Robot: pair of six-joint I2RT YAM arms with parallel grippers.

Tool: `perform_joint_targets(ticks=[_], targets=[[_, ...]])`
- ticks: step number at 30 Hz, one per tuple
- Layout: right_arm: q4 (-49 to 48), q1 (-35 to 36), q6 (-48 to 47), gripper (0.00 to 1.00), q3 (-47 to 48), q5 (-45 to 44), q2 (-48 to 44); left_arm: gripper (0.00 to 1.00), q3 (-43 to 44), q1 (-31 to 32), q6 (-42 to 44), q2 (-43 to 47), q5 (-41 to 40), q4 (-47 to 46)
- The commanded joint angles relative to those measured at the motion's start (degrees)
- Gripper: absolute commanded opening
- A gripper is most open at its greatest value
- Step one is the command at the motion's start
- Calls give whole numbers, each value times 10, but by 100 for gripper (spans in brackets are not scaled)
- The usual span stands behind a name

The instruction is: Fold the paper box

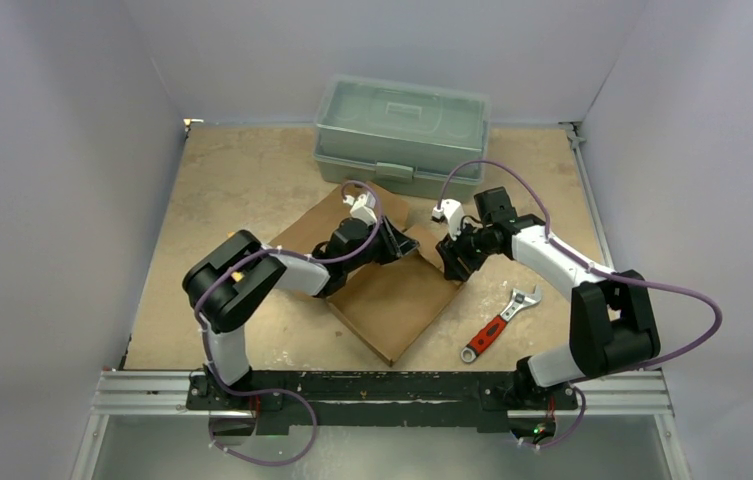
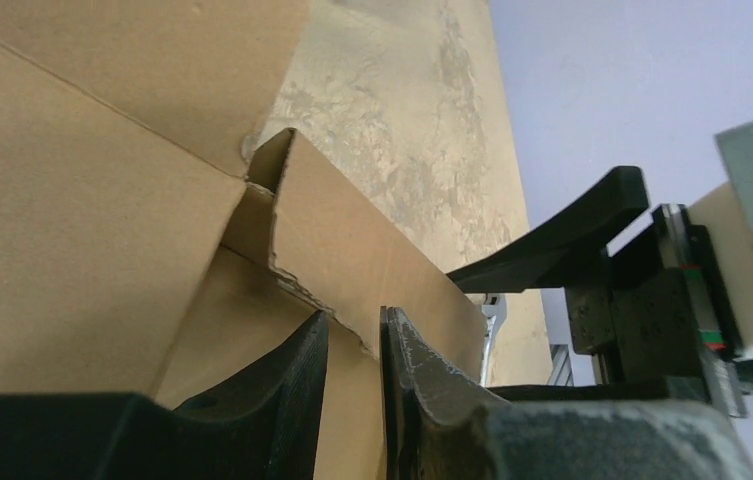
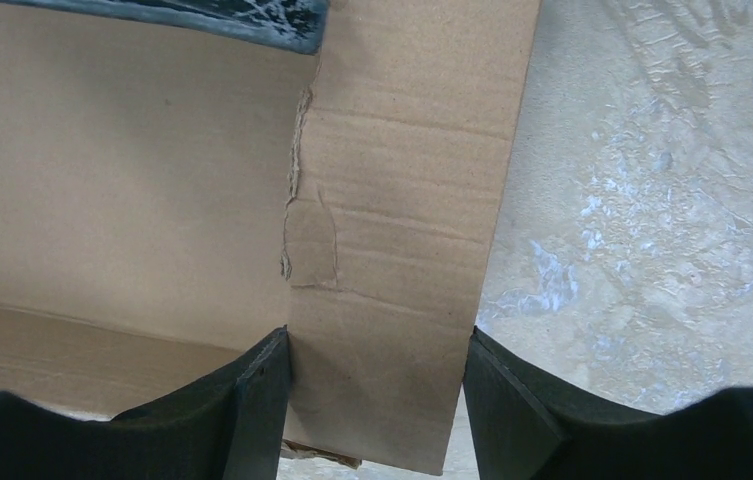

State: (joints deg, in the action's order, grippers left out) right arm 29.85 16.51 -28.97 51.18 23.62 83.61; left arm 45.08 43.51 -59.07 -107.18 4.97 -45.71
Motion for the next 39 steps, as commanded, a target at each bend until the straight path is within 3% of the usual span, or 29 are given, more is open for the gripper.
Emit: perform_joint_targets(ticks=[1, 8, 15, 19, 23, 26, 29, 32, 39], targets=[[-24, 3, 7, 47, -5, -31, 0, 25, -10, -1, 30, 57, 9, 12], [-27, 7, 9, 46, -5, -37, 3, 25, -31, -2, 20, 112, -21, 43], [-27, 10, 9, 46, -4, -38, 5, 28, -11, 2, -32, 92, -44, 78], [-27, 10, 9, 46, -4, -38, 7, 33, -67, 11, -98, 92, -86, -15], [-27, 11, 10, 46, -3, -36, 9, 35, -86, 21, -109, 89, -108, -60], [-26, 12, 10, 46, -4, -36, 8, 27, -83, 29, -122, 84, -136, -33], [-27, 12, 10, 46, -4, -36, 8, 9, -78, 39, -132, 74, -156, -8], [-27, 12, 10, 46, -3, -35, 8, 0, -60, 50, -134, 62, -165, 24], [-25, 14, 10, 46, -3, -32, 8, 0, 2, 65, -139, 25, -195, 104]])
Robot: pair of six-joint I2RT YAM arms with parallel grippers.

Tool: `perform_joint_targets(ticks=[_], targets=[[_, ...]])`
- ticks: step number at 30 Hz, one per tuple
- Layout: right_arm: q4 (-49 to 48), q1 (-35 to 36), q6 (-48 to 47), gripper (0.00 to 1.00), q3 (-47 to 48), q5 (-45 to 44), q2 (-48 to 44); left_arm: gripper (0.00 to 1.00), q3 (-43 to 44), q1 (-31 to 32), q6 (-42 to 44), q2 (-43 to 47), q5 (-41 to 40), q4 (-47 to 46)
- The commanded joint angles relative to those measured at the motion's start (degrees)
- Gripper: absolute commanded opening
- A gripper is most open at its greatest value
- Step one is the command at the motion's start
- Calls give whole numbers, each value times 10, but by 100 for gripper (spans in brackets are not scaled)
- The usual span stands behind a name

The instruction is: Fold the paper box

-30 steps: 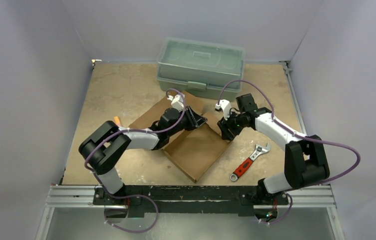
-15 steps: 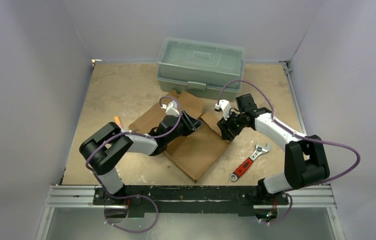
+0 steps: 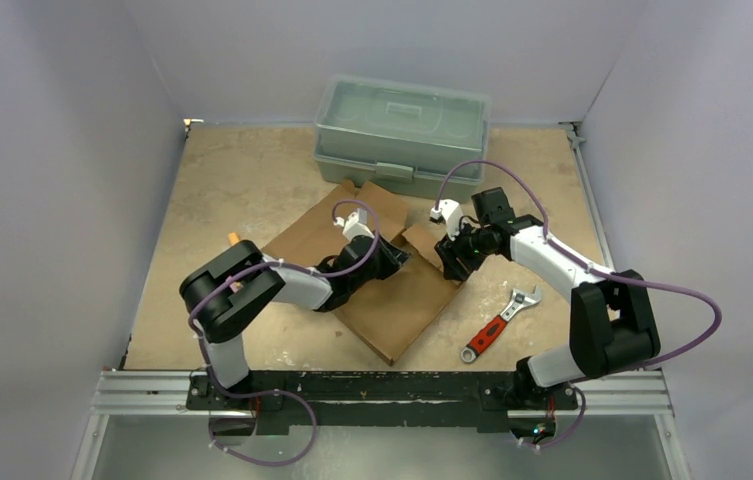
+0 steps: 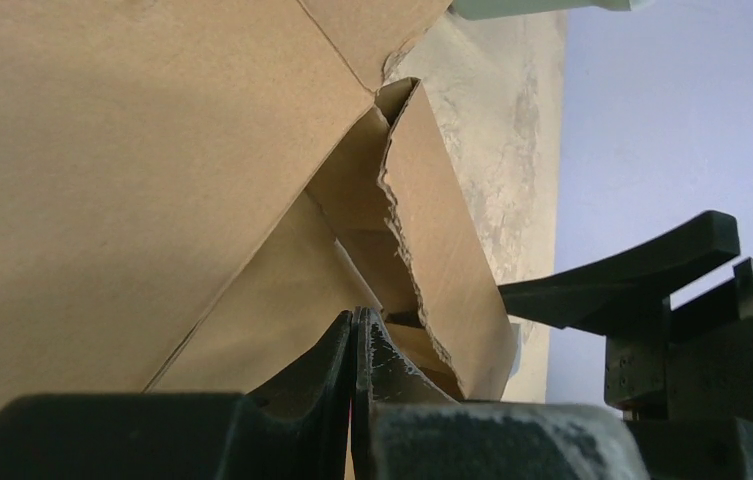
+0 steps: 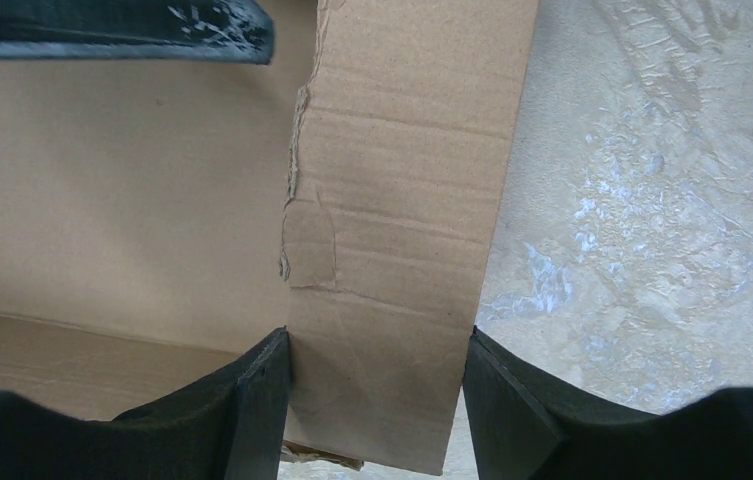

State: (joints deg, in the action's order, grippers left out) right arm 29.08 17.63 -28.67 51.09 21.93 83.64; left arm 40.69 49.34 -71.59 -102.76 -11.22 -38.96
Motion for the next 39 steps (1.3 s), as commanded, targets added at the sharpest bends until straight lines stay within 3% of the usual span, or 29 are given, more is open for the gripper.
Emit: perform_joint_targets(ticks=[1, 11, 17, 24, 34, 39], targets=[[-18, 3, 7, 46, -2, -15, 7, 0, 57, 7, -15, -25, -38, 46], [-16, 6, 8, 46, -1, -7, 7, 0, 118, 11, -53, -82, -111, 98], [-16, 10, 7, 46, -1, -5, 10, 0, 121, 12, -66, -113, -133, -3], [-17, 13, 7, 45, -1, -7, 11, 0, 132, 14, -59, -141, -99, -55], [-36, 14, 22, 43, -4, -52, 19, 0, 43, 13, -33, -79, -35, -109], [-39, 14, 25, 42, -4, -59, 20, 12, -2, 12, -7, -25, 15, -108]])
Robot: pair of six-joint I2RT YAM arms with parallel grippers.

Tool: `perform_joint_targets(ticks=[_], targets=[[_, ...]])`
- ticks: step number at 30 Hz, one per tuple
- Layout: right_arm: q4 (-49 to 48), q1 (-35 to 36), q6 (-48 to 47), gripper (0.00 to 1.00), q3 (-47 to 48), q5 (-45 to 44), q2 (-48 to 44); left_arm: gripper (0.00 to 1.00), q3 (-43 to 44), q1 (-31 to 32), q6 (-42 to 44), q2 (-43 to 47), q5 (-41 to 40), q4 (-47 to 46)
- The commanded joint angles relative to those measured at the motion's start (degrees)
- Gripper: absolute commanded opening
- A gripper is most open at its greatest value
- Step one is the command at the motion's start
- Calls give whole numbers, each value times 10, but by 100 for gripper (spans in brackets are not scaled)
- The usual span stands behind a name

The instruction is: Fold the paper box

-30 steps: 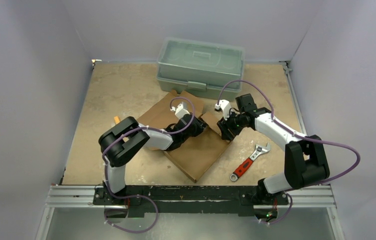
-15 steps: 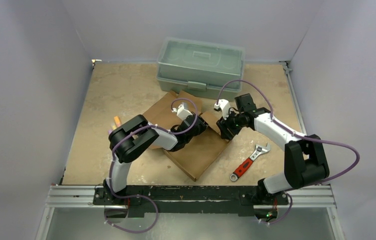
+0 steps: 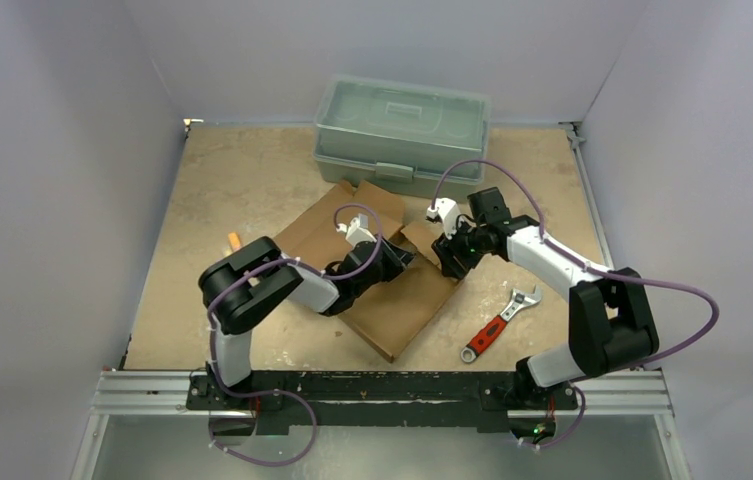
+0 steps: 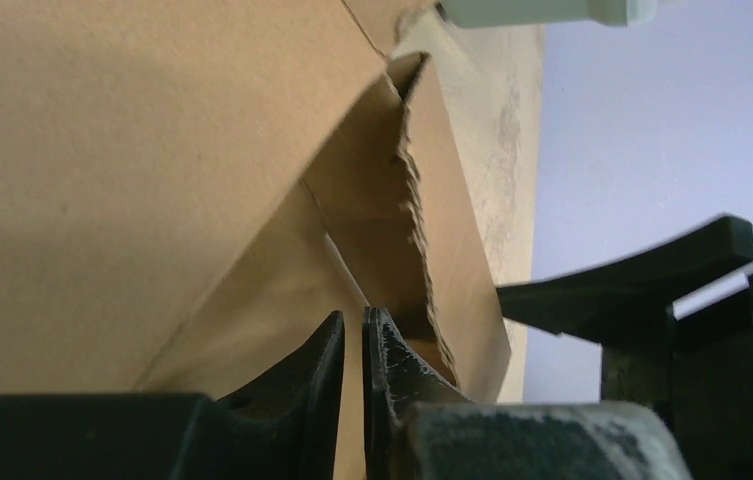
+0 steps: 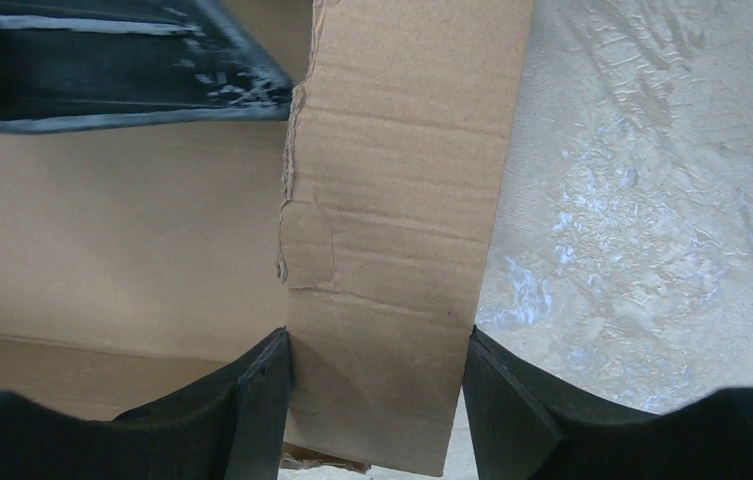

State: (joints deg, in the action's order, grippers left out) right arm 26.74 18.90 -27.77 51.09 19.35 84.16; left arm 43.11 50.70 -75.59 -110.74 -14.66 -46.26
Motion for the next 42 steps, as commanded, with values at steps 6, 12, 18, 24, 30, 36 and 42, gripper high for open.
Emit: perform_joint_targets(ticks=[6, 12, 18, 24, 30, 36, 42], targets=[[-16, 2, 15, 41, -5, -33, 14, 41, -54, -2, 79, 100, 72, -74], [-15, 3, 13, 41, -4, -28, 15, 48, -20, -1, 70, 68, 78, -77], [-14, 3, 14, 42, -4, -22, 15, 54, -27, 9, 8, 10, 82, -188], [-12, 4, 12, 42, -3, -18, 17, 55, 2, 24, -11, -19, 58, -179], [-11, 4, 12, 43, -3, -15, 17, 50, 20, 32, -53, -46, 21, -171], [-10, 4, 12, 43, -2, -13, 16, 27, 34, 34, -84, -80, 24, -199], [-7, 4, 11, 46, -1, -11, 11, 3, 30, 34, -92, -91, 21, -208]])
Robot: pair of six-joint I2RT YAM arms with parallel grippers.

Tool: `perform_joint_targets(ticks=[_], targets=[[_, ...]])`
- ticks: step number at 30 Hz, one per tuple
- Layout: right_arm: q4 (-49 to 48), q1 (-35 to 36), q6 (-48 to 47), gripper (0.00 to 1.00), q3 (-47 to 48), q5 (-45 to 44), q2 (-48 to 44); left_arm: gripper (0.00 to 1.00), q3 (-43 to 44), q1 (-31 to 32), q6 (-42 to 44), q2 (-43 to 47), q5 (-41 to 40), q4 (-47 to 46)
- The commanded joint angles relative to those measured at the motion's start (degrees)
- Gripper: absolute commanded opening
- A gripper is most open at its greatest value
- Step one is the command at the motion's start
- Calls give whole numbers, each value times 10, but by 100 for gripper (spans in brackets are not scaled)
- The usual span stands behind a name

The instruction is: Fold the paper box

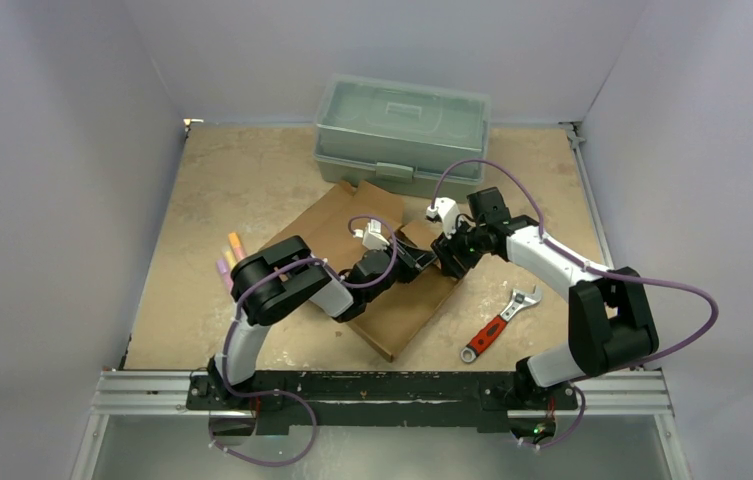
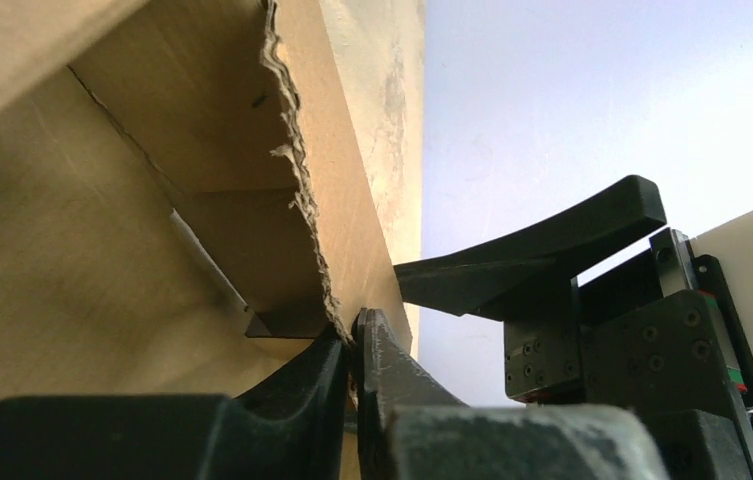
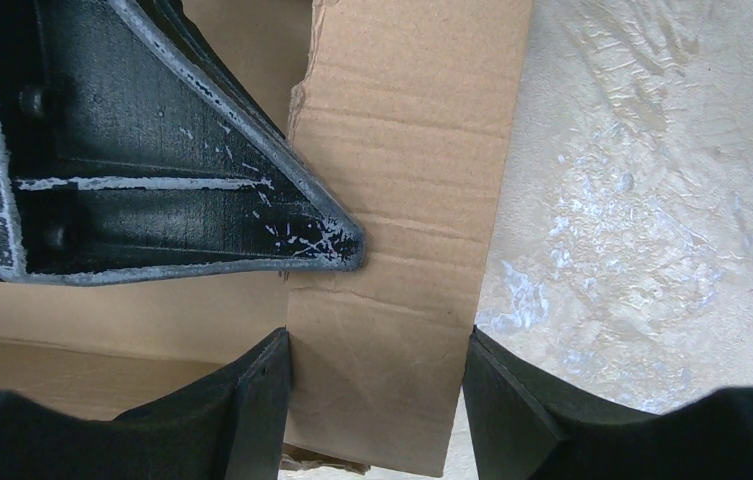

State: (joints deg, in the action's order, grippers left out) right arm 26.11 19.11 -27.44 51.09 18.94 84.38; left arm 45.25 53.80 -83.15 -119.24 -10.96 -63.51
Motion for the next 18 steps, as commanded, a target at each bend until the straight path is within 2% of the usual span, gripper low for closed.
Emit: perform_joint_targets(ticks=[1, 10, 18], targets=[[1, 2, 7, 48, 1, -3, 9, 1, 6, 3, -16, -6, -16, -37], [17, -30, 9, 75, 13, 79, -17, 0, -9, 3, -7, -6, -21, -41], [39, -78, -9, 77, 20, 135, -45, 0, -7, 3, 2, -8, -17, -43]])
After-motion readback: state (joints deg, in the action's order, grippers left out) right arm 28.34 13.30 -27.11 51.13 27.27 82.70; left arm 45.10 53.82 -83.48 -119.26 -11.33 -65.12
